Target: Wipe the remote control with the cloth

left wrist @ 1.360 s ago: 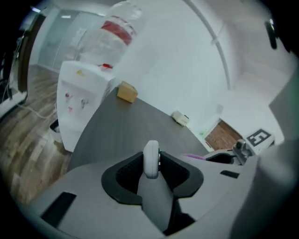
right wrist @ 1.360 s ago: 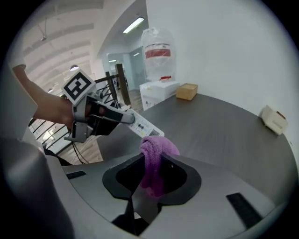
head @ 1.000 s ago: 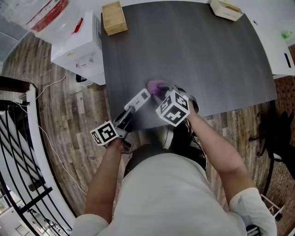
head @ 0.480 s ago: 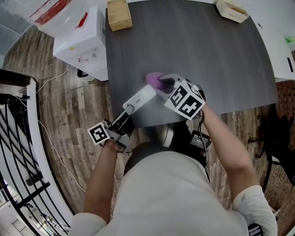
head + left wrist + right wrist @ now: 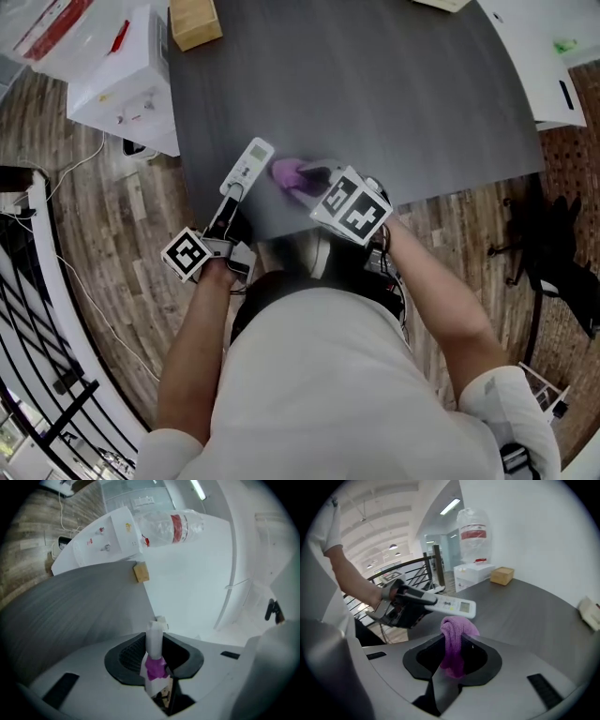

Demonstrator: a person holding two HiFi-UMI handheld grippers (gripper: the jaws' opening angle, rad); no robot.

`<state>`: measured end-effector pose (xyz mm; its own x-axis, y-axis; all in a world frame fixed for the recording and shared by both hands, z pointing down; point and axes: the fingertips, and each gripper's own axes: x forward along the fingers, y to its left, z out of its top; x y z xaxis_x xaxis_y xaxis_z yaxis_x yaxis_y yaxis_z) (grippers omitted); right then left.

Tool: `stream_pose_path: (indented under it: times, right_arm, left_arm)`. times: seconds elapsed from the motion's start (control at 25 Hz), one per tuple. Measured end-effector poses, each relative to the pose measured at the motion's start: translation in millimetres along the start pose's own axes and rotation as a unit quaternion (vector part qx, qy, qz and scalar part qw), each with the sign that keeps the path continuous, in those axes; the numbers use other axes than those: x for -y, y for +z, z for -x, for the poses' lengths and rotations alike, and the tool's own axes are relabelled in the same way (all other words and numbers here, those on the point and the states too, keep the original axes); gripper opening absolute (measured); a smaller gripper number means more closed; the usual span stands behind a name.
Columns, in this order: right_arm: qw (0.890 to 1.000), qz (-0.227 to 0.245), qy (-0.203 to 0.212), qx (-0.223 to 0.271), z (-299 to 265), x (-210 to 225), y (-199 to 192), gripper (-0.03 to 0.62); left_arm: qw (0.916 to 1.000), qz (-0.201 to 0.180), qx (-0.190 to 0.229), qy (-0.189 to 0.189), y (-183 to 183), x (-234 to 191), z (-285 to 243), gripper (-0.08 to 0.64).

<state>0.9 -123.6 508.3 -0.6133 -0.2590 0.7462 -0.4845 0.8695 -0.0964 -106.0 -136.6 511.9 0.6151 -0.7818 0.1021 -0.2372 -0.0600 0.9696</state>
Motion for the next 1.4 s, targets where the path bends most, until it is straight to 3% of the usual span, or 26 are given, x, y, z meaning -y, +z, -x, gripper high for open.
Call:
stream_pose_path:
  times: [0.08, 0.2, 0.4, 0.52, 0.64, 0.76, 0.92, 1.04, 1.16, 1.4]
  right_arm:
    - [0.999, -0.01, -0.042, 0.009, 2.8, 15.2, 2.8, 0.101]
    - [0.998, 0.015, -0.065, -0.007, -7.5, 23.0, 7.0, 0.101]
    - [0.997, 0.034, -0.056, -0.042, -30.8, 22.5, -8.0, 0.101]
    - [0.995, 0.051, -0.062, -0.052, -32.7, 27.9, -8.9, 0.101]
    - [0.991, 0.097, -0.064, -0.065, -39.0, 29.9, -6.1, 0.101]
    - [0.988, 0.122, -0.064, -0.068, -42.9, 27.8, -6.2, 0.101]
    - [0.99, 0.107, -0.078, -0.051, -36.2, 31.2, -1.8, 0.101]
    - [0.992, 0.021, -0.12, -0.02, -17.1, 41.4, -2.3, 0.101]
    - [0.989, -0.071, -0.128, -0.031, -11.7, 34.8, -29.8, 0.101]
    - [0.991, -0.059, -0.11, -0.046, -27.6, 26.2, -28.9, 0.101]
  left_arm:
    - [0.9987, -0.028, -0.02, 0.037, -11.9, -8.7, -5.6, 0.097]
    - [0.9922, -0.064, -0.061, 0.088, -32.6, -22.4, -6.1, 0.097]
    - [0.9839, -0.077, -0.132, 0.092, -69.7, -23.1, -7.8, 0.098]
    - [0.966, -0.109, -0.22, 0.08, -98.1, -20.6, -0.5, 0.109]
    - [0.9375, -0.154, -0.306, 0.064, -123.1, -18.9, 16.9, 0.118]
    - [0.9159, -0.184, -0.351, 0.062, -136.2, -20.7, 31.9, 0.12]
    - [0.8959, -0.278, -0.333, 0.094, -109.5, -25.7, 37.2, 0.118]
    - [0.8757, -0.34, -0.322, 0.117, -83.0, -31.4, 28.8, 0.118]
    - [0.8637, -0.359, -0.334, 0.116, -76.7, -34.5, 16.6, 0.121]
    - [0.8472, -0.364, -0.375, 0.094, -101.1, -32.5, 2.2, 0.143]
